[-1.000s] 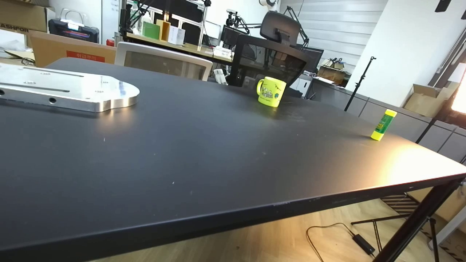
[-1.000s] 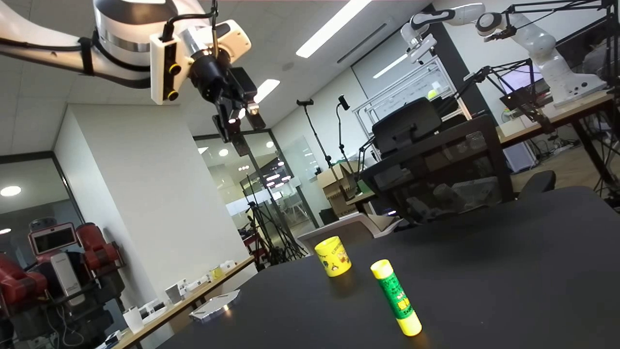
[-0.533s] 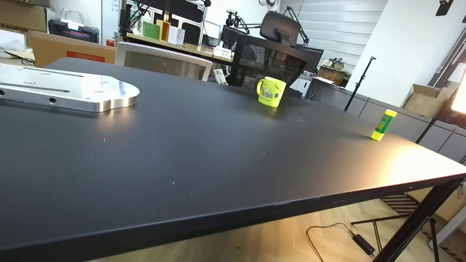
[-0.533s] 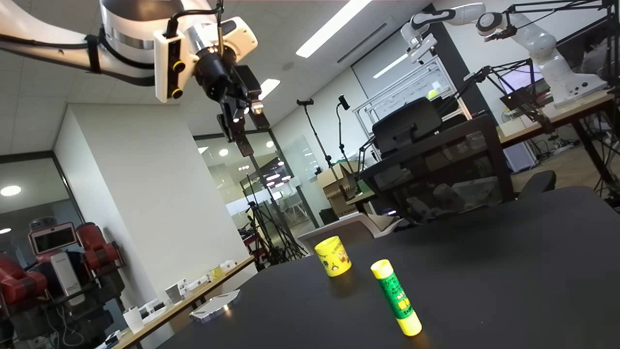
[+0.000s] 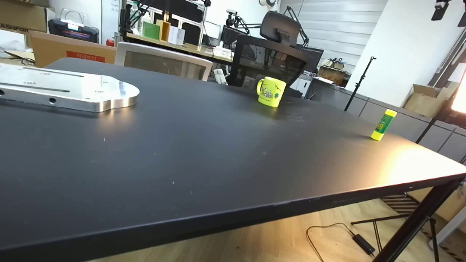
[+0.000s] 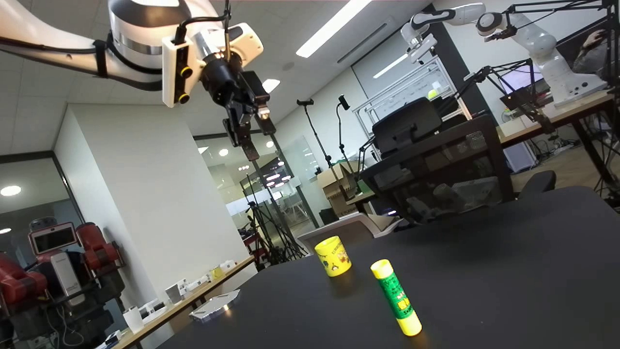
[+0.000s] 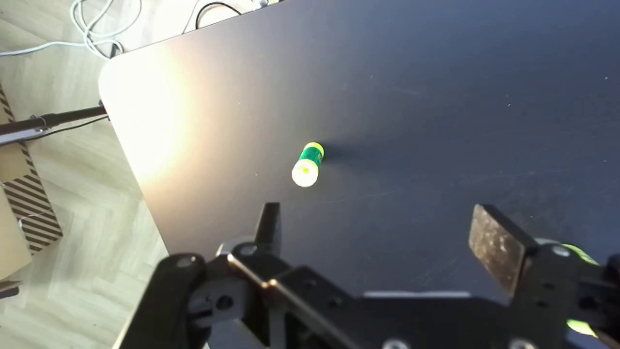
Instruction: Put the yellow object in the yellow mug cup
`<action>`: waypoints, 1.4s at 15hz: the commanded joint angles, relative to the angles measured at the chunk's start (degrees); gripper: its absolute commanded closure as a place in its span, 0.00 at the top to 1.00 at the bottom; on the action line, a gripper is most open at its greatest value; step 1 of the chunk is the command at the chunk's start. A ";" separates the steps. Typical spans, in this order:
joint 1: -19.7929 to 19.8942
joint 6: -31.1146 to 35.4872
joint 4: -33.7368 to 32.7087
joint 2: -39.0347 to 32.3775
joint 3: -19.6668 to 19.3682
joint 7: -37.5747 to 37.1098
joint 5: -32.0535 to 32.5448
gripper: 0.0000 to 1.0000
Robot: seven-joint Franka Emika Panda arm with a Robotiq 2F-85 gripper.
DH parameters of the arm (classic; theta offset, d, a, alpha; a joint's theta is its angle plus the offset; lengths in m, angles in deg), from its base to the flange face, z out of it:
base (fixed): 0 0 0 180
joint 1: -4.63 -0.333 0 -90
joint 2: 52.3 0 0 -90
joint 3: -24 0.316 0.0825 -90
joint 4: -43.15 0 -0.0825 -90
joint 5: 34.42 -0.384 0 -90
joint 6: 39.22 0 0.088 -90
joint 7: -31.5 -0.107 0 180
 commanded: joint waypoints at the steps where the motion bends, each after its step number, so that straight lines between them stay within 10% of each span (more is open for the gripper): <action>1: -0.21 1.86 -4.13 -5.68 -0.16 -2.35 1.11 1.00; 21: 5.11 23.44 0.54 -20.44 -4.30 -2.53 -10.69 1.00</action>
